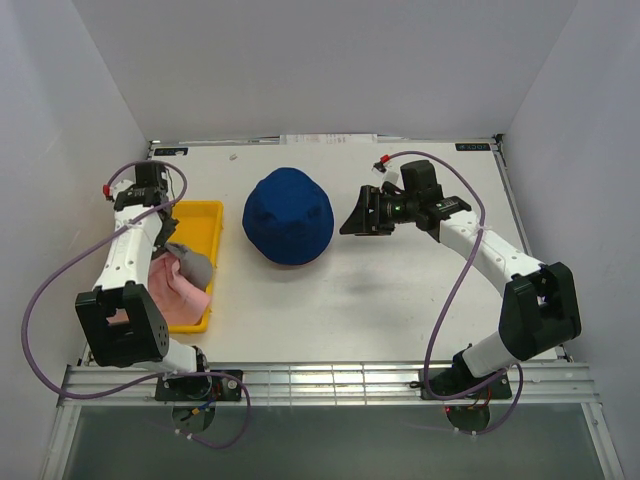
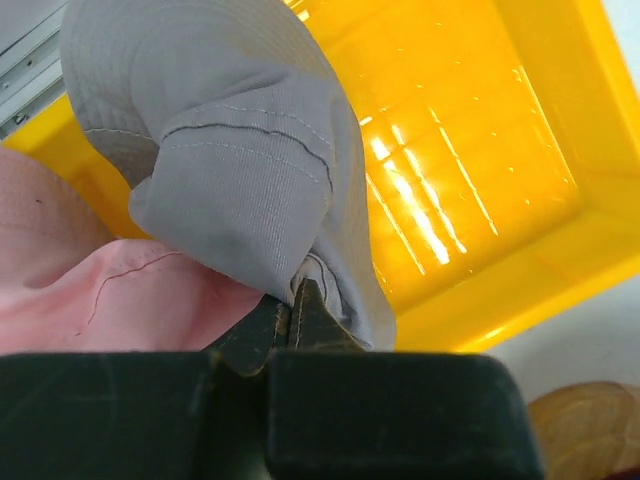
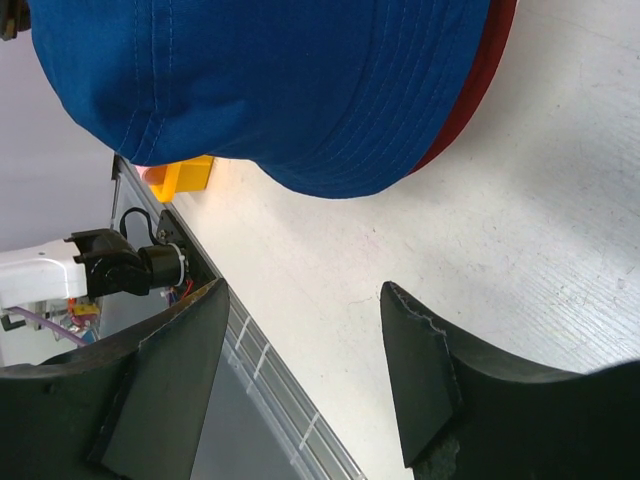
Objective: Stack the hats
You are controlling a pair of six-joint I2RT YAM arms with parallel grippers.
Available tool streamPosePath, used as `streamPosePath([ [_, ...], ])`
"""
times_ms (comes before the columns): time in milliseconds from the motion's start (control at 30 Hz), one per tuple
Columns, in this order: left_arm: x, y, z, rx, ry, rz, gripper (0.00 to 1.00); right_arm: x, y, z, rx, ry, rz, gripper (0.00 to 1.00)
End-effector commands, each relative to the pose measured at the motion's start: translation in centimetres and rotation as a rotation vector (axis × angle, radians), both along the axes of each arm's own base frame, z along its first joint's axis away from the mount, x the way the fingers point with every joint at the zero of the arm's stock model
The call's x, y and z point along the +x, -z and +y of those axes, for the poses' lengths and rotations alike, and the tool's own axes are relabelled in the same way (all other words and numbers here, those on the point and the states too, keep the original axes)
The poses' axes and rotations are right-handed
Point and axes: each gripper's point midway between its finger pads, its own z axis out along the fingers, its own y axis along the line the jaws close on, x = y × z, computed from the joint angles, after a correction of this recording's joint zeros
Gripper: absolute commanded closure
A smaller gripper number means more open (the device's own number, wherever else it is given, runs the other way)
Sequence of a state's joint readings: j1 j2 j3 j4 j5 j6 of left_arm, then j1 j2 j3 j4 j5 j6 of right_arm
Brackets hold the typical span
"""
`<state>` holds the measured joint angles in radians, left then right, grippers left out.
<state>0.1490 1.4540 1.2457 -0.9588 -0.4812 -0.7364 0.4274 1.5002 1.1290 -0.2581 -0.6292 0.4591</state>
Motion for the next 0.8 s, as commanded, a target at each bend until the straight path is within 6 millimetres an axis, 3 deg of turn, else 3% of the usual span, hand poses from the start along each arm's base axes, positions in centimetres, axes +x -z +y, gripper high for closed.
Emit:
streamPosePath([
  [0, 2.5, -3.5, -0.3, -0.012, 0.062, -0.116, 1.0, 0.6, -1.1, 0.1, 0.018, -0.005, -0.059, 0.32],
  [67, 3.0, -4.6, -0.8, -0.03, 0.1, -0.149, 1.0, 0.7, -1.5, 0.1, 0.017, 0.001, -0.061, 0.32],
  [167, 3.6, -8.1, -1.4, -0.03, 0.164, -0.226, 1.0, 1.1, -2.4, 0.2, 0.017, 0.012, -0.071, 0.33],
  [500, 3.3, -16.9, -4.4, -0.076, 0.34, -0.438, 1.0, 2.2, -5.9, 0.6, 0.044, 0.035, -0.104, 0.33],
  [633, 3.6, -21.6, -5.8, -0.084, 0.419, -0.559, 1.0, 2.6, -7.3, 0.8, 0.06, 0.044, -0.121, 0.33],
  [767, 4.1, -25.5, -8.3, -0.151, 0.521, -0.689, 1.0, 3.4, -10.5, 1.3, 0.106, 0.044, -0.18, 0.32],
])
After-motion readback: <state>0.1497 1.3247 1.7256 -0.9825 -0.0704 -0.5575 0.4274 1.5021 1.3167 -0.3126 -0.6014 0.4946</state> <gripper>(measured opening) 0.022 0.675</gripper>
